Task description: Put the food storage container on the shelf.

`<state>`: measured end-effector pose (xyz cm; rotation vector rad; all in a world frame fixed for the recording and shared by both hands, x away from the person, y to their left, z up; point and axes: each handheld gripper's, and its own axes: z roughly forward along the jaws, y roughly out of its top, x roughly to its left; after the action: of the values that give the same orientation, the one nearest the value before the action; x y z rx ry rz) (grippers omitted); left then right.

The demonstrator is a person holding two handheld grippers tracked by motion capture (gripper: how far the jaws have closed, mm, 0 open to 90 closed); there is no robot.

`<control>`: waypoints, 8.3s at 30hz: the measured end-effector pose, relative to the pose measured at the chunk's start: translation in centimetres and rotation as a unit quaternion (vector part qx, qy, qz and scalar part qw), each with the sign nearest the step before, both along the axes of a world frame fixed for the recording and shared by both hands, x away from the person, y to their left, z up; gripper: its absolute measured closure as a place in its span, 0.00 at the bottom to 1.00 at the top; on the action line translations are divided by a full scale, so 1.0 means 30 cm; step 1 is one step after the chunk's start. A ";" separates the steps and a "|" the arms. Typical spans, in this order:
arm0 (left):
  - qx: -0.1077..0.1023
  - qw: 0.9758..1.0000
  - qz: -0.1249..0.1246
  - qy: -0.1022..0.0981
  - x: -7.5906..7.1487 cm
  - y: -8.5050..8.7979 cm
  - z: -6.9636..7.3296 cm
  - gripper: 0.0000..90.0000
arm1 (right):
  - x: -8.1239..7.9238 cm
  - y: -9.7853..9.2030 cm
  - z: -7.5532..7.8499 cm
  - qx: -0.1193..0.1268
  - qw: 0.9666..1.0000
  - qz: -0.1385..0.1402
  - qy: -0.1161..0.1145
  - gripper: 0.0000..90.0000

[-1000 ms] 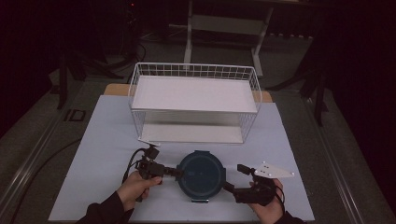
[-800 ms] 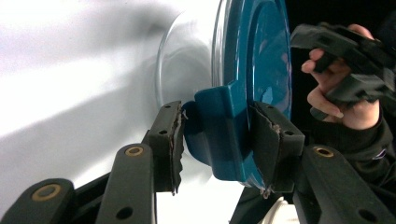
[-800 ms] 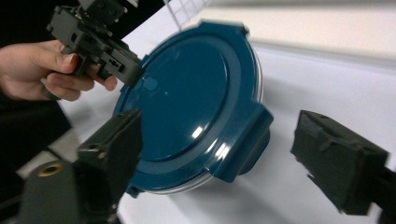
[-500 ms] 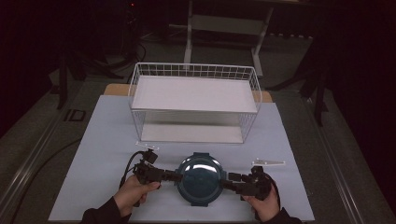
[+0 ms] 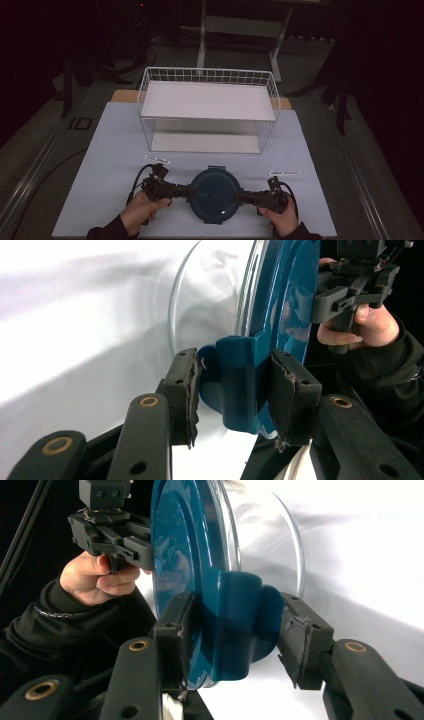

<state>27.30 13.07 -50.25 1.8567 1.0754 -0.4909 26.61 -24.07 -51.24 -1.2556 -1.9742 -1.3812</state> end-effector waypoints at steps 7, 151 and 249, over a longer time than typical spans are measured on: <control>-0.002 1.000 -0.003 -0.003 0.000 0.002 -0.003 0.65 | 0.002 -0.002 0.005 -0.005 1.000 0.008 -0.001 0.58; 0.016 0.966 0.062 -0.251 0.199 0.012 0.076 0.00 | 0.314 0.165 0.143 -0.120 0.962 -0.078 -0.234 0.58; 0.029 0.956 0.048 -0.287 -0.004 0.064 0.064 0.00 | 0.136 0.203 0.065 -0.144 0.955 -0.038 -0.257 0.18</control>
<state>27.18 14.99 -48.33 1.8222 0.7777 0.1417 30.70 -17.98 -49.28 -1.1846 -2.5807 -1.6283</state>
